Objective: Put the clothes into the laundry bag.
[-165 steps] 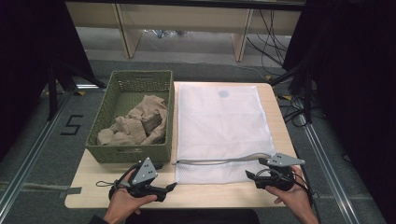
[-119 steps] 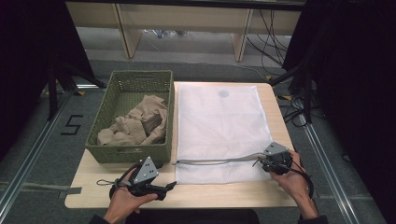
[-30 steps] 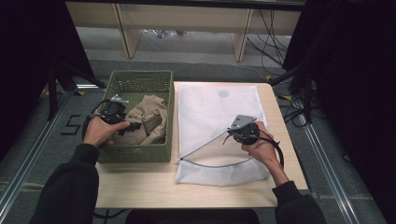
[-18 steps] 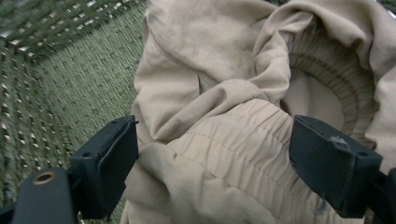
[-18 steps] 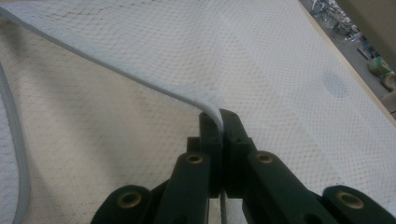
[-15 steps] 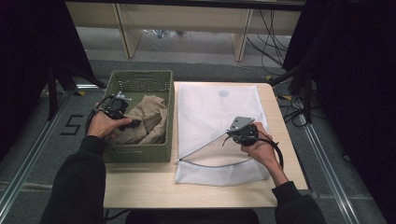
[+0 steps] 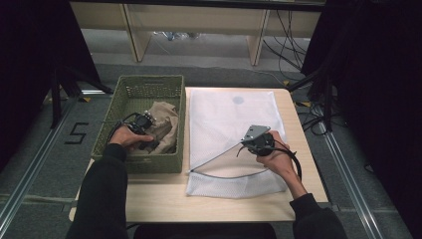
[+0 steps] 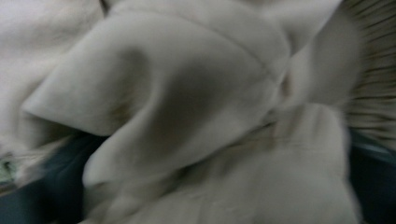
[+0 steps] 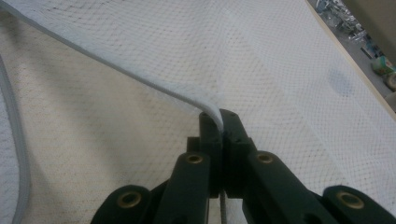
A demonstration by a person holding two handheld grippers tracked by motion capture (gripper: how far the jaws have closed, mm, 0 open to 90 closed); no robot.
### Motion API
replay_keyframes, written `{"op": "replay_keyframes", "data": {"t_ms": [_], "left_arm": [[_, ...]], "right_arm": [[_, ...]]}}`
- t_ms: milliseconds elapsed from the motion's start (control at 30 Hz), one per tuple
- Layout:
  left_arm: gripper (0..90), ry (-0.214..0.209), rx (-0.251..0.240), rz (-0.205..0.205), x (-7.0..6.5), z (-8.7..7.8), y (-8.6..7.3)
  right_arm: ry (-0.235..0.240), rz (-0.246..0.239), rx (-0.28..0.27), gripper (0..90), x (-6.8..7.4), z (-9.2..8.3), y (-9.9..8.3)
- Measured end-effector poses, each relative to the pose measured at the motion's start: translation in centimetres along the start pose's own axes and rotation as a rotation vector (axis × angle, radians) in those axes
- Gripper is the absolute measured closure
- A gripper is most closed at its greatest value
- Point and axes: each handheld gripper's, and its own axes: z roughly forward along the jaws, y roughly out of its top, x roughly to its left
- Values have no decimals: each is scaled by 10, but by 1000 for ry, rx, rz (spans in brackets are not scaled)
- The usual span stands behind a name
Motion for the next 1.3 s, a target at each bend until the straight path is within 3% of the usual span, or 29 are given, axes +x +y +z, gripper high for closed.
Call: {"op": "replay_keyframes", "data": {"t_ms": [67, 167, 267, 300, 367, 400, 433, 467, 533, 567, 600, 633, 667, 733, 800, 900, 967, 1067, 1133, 1167, 1300], "left_arm": [[344, 18, -3, -29, 1, 0, 2], [530, 48, -21, -18, 0, -4, 4], [627, 141, -84, -53, 3, -10, 6], [641, 170, -112, -85, 4, -12, 6], [635, 178, -158, -149, 8, -15, 6], [614, 144, -163, -168, 9, -15, 5], [559, 80, -155, -168, 10, -16, 5], [491, 49, -150, -175, 10, -17, 5], [371, 41, -186, -183, 9, -24, 4], [254, 21, -197, -207, 9, -28, 3], [254, -8, -205, -235, 9, -31, 3], [155, -53, -202, -232, 9, -35, 2], [155, -71, -204, -229, 6, -37, 1], [147, -74, -169, -134, 0, -39, 0], [74, -86, -136, -30, -5, -37, 0], [0, -90, -129, -21, -9, -32, 2], [0, -102, -126, 0, -12, -28, 3], [0, -152, -139, 38, -14, -33, 5], [1, -187, -153, 10, -12, -36, 5], [0, -194, -156, 14, -13, -37, 5], [0, -104, -109, 99, -27, -26, 5]], "right_arm": [[1, 1, 0, 899, 0, 0, 0], [-1, -2, -2, 899, 0, 0, 0], [0, 4, -2, 899, 0, -1, 0], [0, 2, -3, 899, 0, -1, 0], [-1, 5, -1, 899, 0, -1, 0], [-1, -3, -3, 899, 0, 0, 0], [0, 0, -2, 899, 0, 0, 0], [0, 0, -1, 899, 0, 0, -1], [-5, -1, -2, 899, 0, 1, -1], [-1, 10, 5, 899, 1, 1, -1], [-1, 10, 5, 899, 1, 1, -1], [1, -4, 5, 899, 1, 2, -1], [1, -4, 5, 899, 1, 2, -1], [1, 10, 8, 898, 2, 2, -1], [2, -8, 7, 898, 1, 2, 0], [1, -8, 12, 898, 1, 3, 0], [-2, 4, 18, 898, 2, 3, -1], [0, 7, 19, 897, 2, 3, -1], [-1, -7, 17, 896, 1, 4, -1], [-3, -4, 21, 896, 1, 4, -2], [-7, -3, 24, 896, 2, 4, -2]]}}
